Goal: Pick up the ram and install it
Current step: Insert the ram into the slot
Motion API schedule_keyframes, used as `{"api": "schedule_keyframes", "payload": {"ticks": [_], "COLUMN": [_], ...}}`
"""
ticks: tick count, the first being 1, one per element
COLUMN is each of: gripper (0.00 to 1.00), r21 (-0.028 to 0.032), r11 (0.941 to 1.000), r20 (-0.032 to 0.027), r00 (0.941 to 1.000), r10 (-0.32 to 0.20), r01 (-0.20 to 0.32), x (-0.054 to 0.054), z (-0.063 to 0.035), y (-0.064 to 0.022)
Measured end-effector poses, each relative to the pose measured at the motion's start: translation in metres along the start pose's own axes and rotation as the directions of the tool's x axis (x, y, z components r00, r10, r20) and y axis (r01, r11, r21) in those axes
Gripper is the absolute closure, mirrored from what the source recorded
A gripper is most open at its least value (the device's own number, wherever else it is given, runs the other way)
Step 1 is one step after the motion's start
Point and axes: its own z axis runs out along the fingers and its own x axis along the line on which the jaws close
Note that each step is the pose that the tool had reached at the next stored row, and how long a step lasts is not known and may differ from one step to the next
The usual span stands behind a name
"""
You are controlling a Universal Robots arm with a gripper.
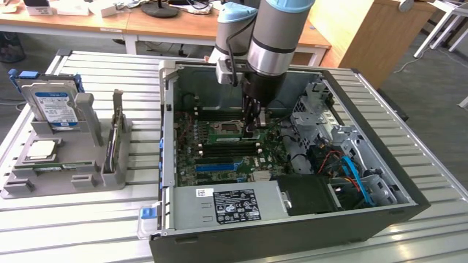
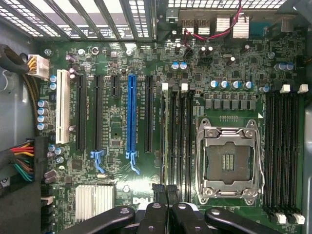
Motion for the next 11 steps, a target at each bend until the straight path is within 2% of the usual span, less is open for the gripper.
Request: {"api": "schedule_keyframes", "payload": {"ticks": [9,11], "gripper": [0.88,0.88], "r21": [-0.0001,0.0000], "r11": [1.0000,1.0000], "r20": [-0.0001,0.0000], "r00": [1.0000,1.0000], "r10": [0.000,0.000], "r01": [0.000,0.000], "x": [-0.0011,-0.0013], "z": [0.0019,0.0074], "y": [0.0022,0.0022]}}
